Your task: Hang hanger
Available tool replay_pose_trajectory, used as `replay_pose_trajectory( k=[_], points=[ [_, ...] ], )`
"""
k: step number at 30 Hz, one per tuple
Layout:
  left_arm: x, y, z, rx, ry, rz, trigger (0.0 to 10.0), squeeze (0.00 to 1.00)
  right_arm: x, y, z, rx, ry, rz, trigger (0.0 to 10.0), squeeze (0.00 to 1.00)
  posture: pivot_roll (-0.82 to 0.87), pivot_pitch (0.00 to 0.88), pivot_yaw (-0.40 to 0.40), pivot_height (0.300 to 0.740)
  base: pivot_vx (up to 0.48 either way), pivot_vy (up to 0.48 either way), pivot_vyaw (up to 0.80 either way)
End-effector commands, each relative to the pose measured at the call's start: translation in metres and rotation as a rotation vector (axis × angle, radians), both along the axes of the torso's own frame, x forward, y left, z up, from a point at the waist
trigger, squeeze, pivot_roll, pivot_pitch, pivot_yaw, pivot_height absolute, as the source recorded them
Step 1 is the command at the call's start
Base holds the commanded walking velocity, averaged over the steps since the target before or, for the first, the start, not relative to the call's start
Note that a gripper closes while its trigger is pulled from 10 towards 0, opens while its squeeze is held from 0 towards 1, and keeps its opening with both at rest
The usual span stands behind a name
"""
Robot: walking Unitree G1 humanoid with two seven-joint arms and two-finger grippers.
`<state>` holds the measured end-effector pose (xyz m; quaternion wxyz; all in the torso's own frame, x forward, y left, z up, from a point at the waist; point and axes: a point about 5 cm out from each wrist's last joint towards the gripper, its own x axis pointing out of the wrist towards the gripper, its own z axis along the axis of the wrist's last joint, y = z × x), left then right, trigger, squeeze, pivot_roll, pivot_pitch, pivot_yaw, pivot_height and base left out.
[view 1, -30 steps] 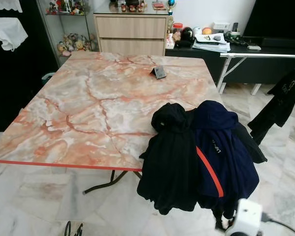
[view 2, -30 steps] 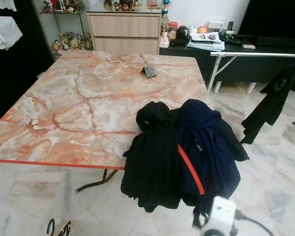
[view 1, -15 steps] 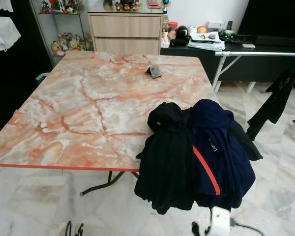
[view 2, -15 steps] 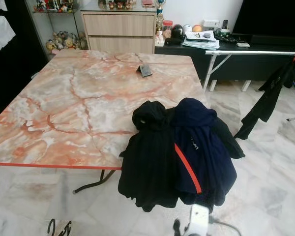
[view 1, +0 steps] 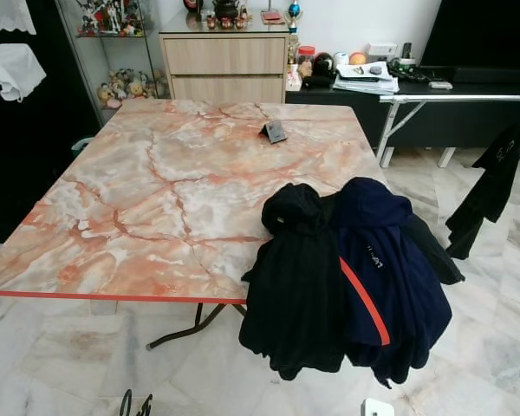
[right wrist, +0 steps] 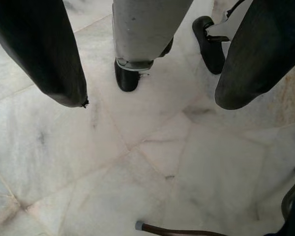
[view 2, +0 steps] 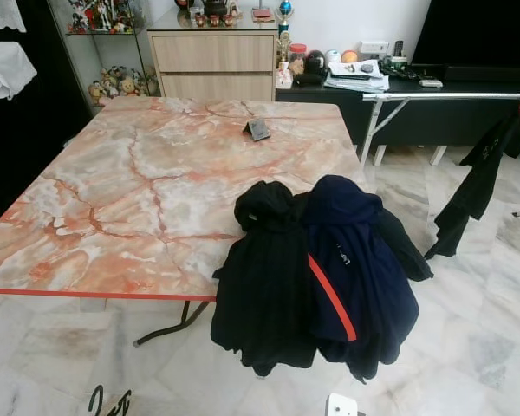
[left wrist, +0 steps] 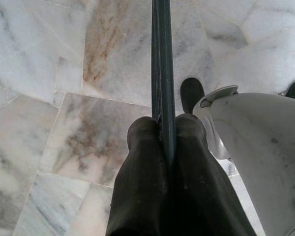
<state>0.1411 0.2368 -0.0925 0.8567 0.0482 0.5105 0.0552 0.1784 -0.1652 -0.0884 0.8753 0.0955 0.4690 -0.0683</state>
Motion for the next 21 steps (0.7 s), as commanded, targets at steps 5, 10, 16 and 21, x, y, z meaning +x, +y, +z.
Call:
replay_pose_trajectory(
  k=[5,10,16,21],
  points=[
    [-0.003,0.002,-0.001,0.005,0.016,-0.006,10.0,0.0,-0.015,-0.012,-0.006,-0.012,0.031,-0.04,10.0,0.0,-0.08,0.028,0.018,0.74,0.0,-0.295,0.0],
    [-0.002,0.002,-0.001,0.005,0.016,-0.006,10.0,0.0,-0.018,-0.013,-0.007,-0.015,0.033,-0.036,10.0,0.0,-0.08,0.034,0.017,0.74,0.0,-0.292,0.0],
    [-0.002,0.003,0.0,0.007,0.016,-0.009,10.0,0.0,-0.019,-0.011,-0.008,-0.003,0.03,-0.047,10.0,0.0,-0.07,0.046,0.02,0.74,0.0,-0.296,0.0],
    [-0.002,0.003,0.0,0.009,0.017,-0.011,10.0,0.0,-0.018,-0.008,-0.007,0.006,0.024,-0.048,10.0,0.0,-0.07,0.051,0.022,0.74,0.0,-0.295,0.0]
  ],
)
